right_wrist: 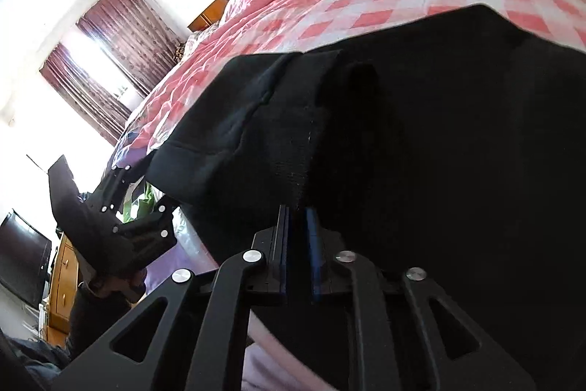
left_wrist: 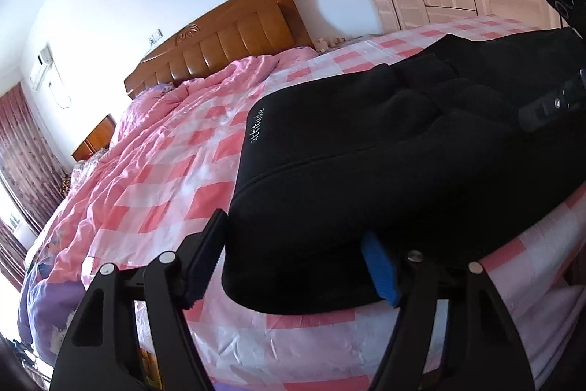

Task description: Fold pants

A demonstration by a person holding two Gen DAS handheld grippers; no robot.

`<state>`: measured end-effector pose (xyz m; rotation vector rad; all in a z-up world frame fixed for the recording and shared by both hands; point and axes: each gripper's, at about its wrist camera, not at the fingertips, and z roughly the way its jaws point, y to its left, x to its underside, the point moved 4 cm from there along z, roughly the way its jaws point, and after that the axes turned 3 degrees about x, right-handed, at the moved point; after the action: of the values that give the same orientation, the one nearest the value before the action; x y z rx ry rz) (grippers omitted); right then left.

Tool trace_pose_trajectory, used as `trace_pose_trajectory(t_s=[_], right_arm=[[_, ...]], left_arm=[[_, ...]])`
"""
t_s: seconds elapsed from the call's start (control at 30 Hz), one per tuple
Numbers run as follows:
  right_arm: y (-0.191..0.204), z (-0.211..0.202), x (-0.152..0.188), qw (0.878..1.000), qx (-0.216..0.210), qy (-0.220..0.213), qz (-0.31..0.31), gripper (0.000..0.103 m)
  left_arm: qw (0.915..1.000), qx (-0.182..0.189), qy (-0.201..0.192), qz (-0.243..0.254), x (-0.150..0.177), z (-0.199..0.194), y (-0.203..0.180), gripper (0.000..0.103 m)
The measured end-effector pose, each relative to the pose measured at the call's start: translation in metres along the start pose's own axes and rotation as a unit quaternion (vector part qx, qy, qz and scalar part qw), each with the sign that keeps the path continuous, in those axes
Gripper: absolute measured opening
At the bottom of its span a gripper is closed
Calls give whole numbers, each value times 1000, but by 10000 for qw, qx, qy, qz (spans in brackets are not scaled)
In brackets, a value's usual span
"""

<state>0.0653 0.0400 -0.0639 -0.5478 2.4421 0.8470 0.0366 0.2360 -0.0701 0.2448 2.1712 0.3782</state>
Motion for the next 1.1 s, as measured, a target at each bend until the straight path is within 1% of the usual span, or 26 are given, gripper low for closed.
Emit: trace_pose_trajectory(t_s=[0.03,0.07,0.1,0.13,0.23,0.27,0.33,0.37,0.47,0.57,0.6,0.63,0.67,0.7,0.73,0.77,0.83,0.93,1.03,1.1], right_arm=[[-1,-4,0,10000,68,-31,-29,34],[-2,-9,0,10000,60,-69,0,85],[-3,-14,2,9998,41,-199,26,99],[-1,-19,3,9996,14,-281,17,98],[-5,-14,3,9999,12,-132,77,98],[-8,-9,2,9999,-55,-80,141,98],[-3,6,-1,9987,-405,188,227,98],[-1,12,-2,9982,-491,268,231,98],[11,29,-13,9974,-604,392,40,98],[20,50,-29,9948,-912,437,119,97],[22,54,-32,9941,-980,446,141,95],[22,60,-38,9939,-974,474,203,82],[21,63,-40,9941,-939,472,251,63],[19,66,-43,9935,-981,476,335,52],[17,66,-44,9933,-992,445,400,37],[16,62,-46,9936,-983,366,416,30],[20,54,-49,9950,-923,199,336,24],[36,37,-57,9970,-764,-93,52,24],[55,15,-64,9965,-669,-404,-312,23],[65,4,-71,9953,-629,-567,-463,23]], left_arm=[[10000,63,-7,-14,0,-1,2,71],[10000,81,-14,-16,1,-2,4,71],[10000,79,-16,-20,2,-3,4,72],[10000,71,-23,-37,2,-4,5,72],[9998,65,-78,-153,2,-8,9,73],[9998,60,-90,-184,1,-8,10,73],[9997,9,-124,-219,0,-10,11,74],[9996,-12,-138,-236,0,-11,12,75],[9994,-60,-171,-282,0,-12,13,77],[9991,-45,-175,-389,2,-13,15,79],[9990,-44,-178,-418,2,-13,16,79],[9988,-45,-182,-444,2,-14,17,79],[9988,-51,-179,-452,2,-15,17,79],[9988,-86,-175,-442,3,-17,18,79],[9988,-107,-168,-437,4,-18,20,79],[9988,-112,-156,-447,6,-19,21,82],[9985,-76,-117,-537,12,-23,25,84],[9967,118,-19,-801,24,-26,27,84],[9942,303,122,-1027,31,-23,24,87],[9932,315,234,-1094,30,-16,21,87]])
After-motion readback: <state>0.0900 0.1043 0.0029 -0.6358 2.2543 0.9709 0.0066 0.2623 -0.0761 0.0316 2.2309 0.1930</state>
